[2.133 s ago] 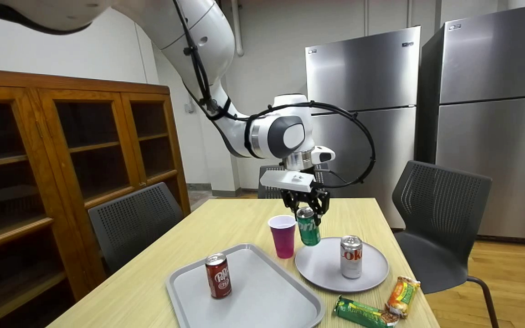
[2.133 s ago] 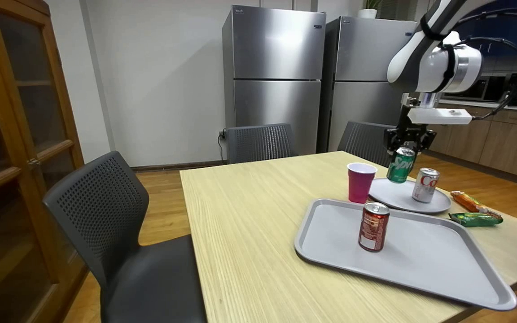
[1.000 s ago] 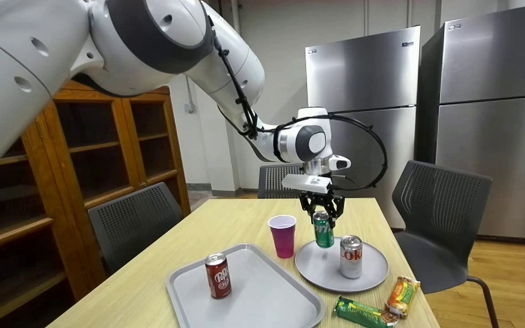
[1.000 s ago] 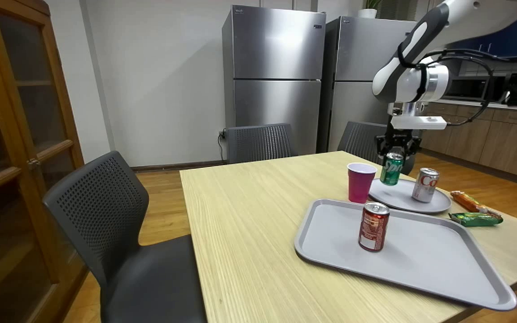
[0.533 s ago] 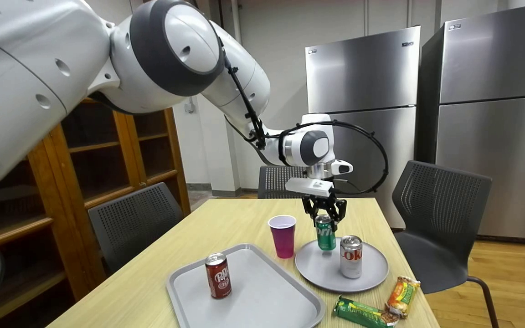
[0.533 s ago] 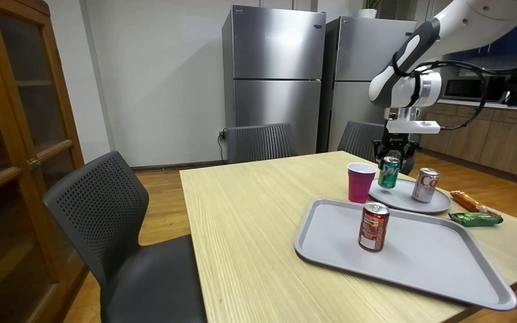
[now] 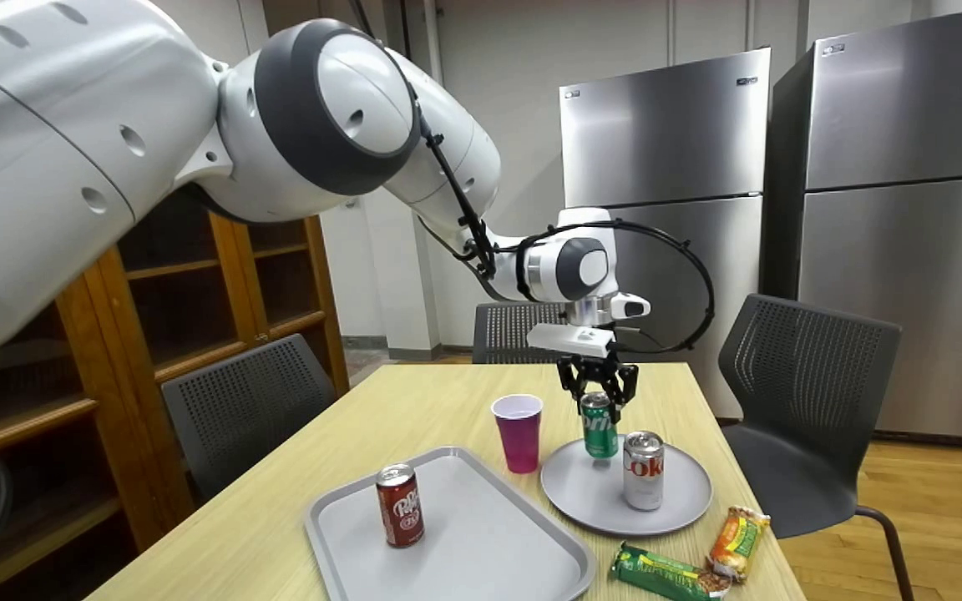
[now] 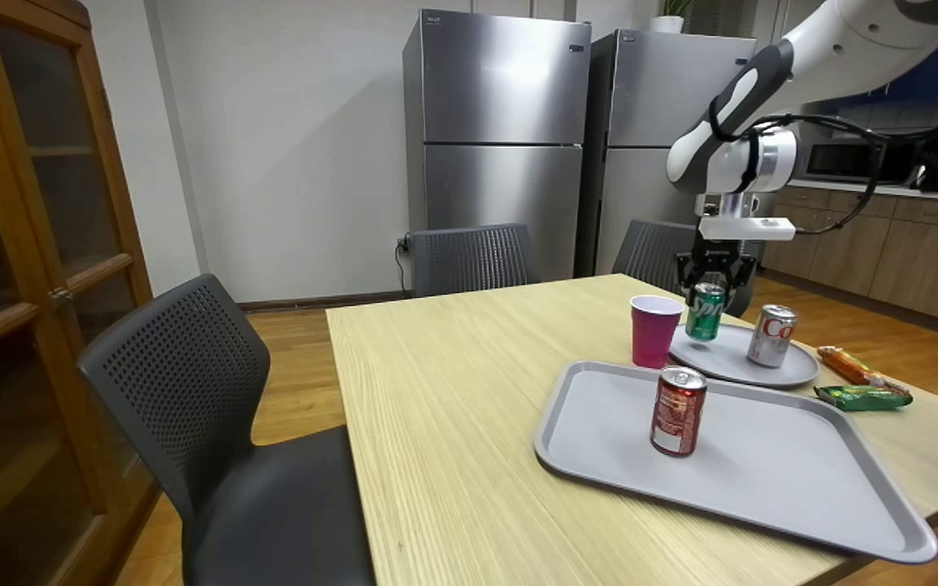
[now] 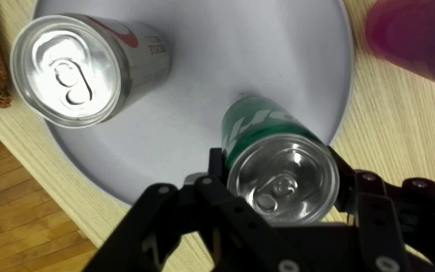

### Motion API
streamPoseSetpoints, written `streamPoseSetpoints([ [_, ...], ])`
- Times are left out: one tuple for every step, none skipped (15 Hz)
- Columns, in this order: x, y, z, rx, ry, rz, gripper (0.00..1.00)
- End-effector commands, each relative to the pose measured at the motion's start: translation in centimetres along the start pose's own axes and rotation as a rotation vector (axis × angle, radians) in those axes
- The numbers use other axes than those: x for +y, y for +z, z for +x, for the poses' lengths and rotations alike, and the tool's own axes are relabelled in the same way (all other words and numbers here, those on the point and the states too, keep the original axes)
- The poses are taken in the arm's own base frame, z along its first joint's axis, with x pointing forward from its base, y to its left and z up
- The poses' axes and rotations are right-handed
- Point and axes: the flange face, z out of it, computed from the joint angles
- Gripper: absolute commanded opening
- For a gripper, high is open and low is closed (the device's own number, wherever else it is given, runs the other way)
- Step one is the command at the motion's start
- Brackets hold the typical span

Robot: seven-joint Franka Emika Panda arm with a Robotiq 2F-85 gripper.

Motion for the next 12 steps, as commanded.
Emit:
streamPoseSetpoints([
  [0.11, -0.80, 1.01, -0.011, 0.025, 0.009, 0.38],
  [0.12, -0.79, 1.09, -0.012, 0.025, 0.007, 0.38],
  [0.13, -0.74, 1.15, -0.014, 0.024, 0.005, 0.38],
  [0.12, -0.72, 1.17, -0.015, 0.023, 0.005, 0.38],
  [0.13, -0.72, 1.20, -0.017, 0.022, 0.004, 0.38],
  [0.15, -0.74, 1.23, -0.019, 0.022, 0.003, 0.38],
  [0.14, -0.75, 1.27, -0.021, 0.021, 0.004, 0.38],
  [0.15, -0.75, 1.32, -0.022, 0.020, 0.004, 0.38],
  [0.16, -0.75, 1.37, -0.022, 0.018, 0.002, 0.38],
  [0.16, -0.76, 1.42, -0.022, 0.016, 0.000, 0.38],
  [0.16, -0.75, 1.46, -0.025, 0.015, 0.000, 0.38],
  [0.13, -0.74, 1.48, -0.026, 0.015, -0.001, 0.38],
])
